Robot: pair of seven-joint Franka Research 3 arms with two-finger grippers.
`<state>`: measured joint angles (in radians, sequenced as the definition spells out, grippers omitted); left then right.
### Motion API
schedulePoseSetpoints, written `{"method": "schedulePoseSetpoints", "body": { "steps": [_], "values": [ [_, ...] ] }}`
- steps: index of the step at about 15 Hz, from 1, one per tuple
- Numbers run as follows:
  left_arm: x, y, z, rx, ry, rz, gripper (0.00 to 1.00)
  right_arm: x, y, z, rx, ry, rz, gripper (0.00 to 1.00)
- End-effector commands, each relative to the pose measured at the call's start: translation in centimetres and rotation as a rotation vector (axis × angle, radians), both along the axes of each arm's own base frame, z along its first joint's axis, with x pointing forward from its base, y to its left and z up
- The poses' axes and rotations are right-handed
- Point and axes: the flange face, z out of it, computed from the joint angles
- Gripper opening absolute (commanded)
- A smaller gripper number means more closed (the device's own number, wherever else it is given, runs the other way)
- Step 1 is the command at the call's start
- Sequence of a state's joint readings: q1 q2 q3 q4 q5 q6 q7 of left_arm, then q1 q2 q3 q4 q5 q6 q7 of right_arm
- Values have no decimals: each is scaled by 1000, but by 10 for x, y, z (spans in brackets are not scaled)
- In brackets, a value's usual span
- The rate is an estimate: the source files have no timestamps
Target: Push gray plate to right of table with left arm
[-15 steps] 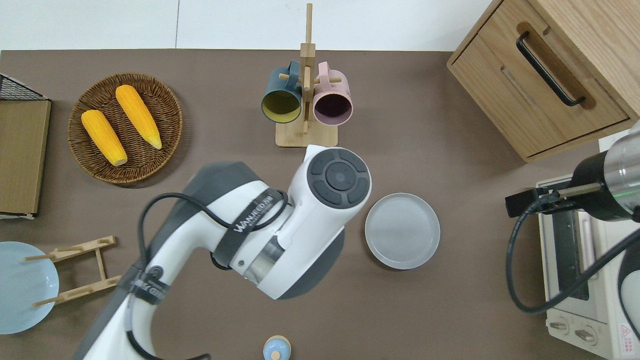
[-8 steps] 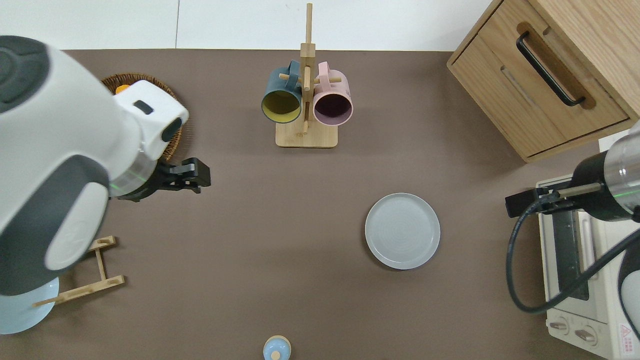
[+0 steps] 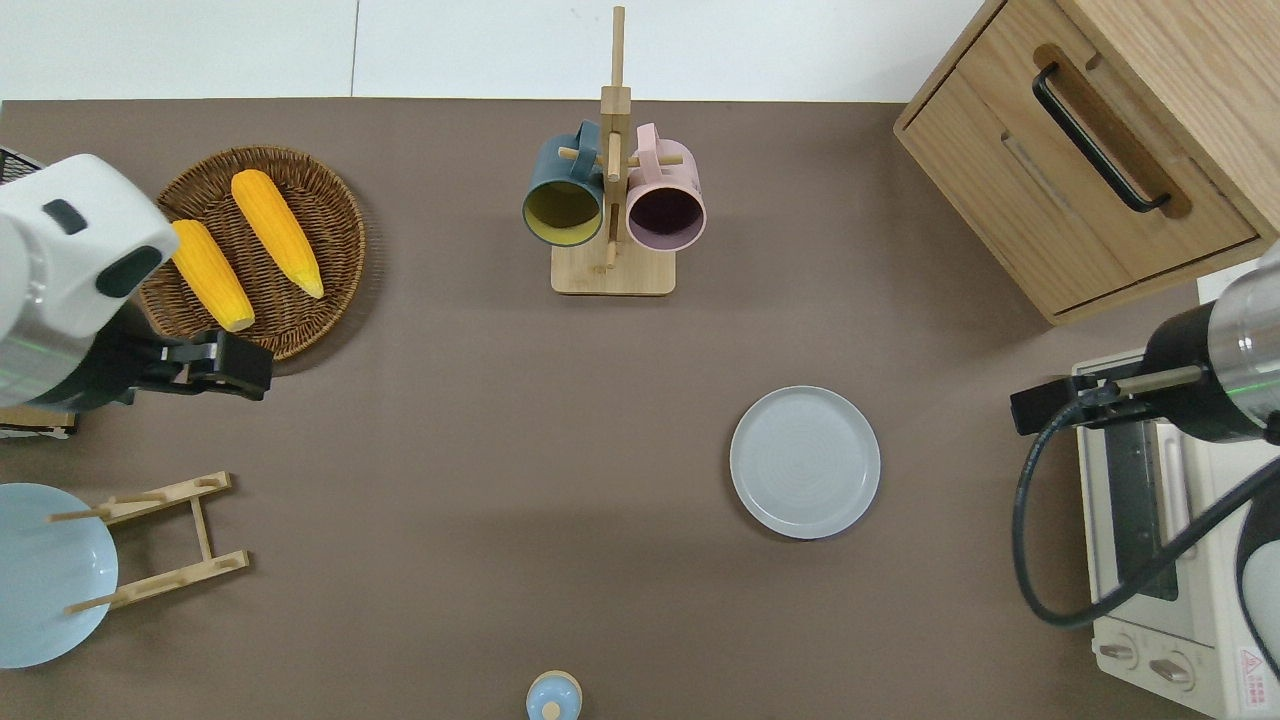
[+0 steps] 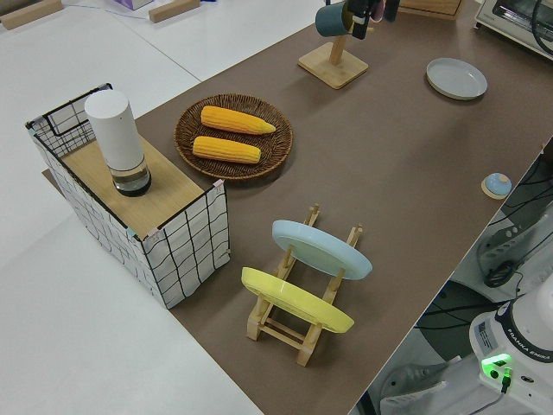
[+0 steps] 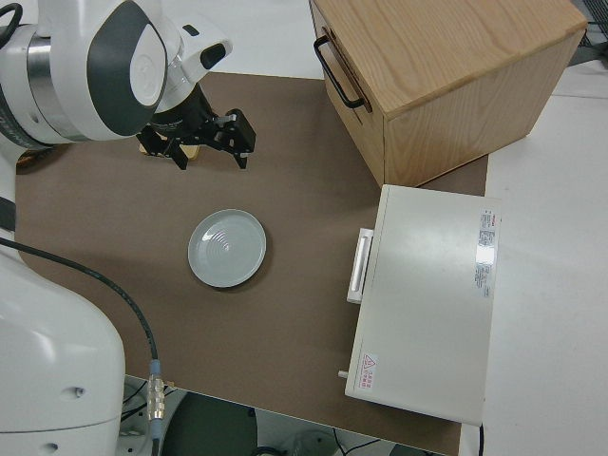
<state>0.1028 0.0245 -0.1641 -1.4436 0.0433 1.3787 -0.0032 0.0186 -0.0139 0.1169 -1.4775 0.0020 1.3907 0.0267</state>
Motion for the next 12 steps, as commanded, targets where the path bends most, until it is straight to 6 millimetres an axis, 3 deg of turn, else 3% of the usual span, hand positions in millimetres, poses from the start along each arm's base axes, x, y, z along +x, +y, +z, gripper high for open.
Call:
{"method": "schedulePoseSetpoints", "body": {
  "steps": [1, 4, 9, 12],
  "values": [
    [-10, 15, -5, -19, 27, -27, 995, -3, -2, 4, 9, 5, -5, 983],
    [-12, 24, -13, -39, 28, -37, 998, -2, -2, 4, 9, 5, -8, 983],
    [-63, 23, -42, -54, -52, -8, 998, -3, -2, 4, 9, 5, -6, 983],
    [-63, 23, -45, -56, -59, -58, 1000, -3, -2, 4, 9, 5, -5, 983]
  ]
}}
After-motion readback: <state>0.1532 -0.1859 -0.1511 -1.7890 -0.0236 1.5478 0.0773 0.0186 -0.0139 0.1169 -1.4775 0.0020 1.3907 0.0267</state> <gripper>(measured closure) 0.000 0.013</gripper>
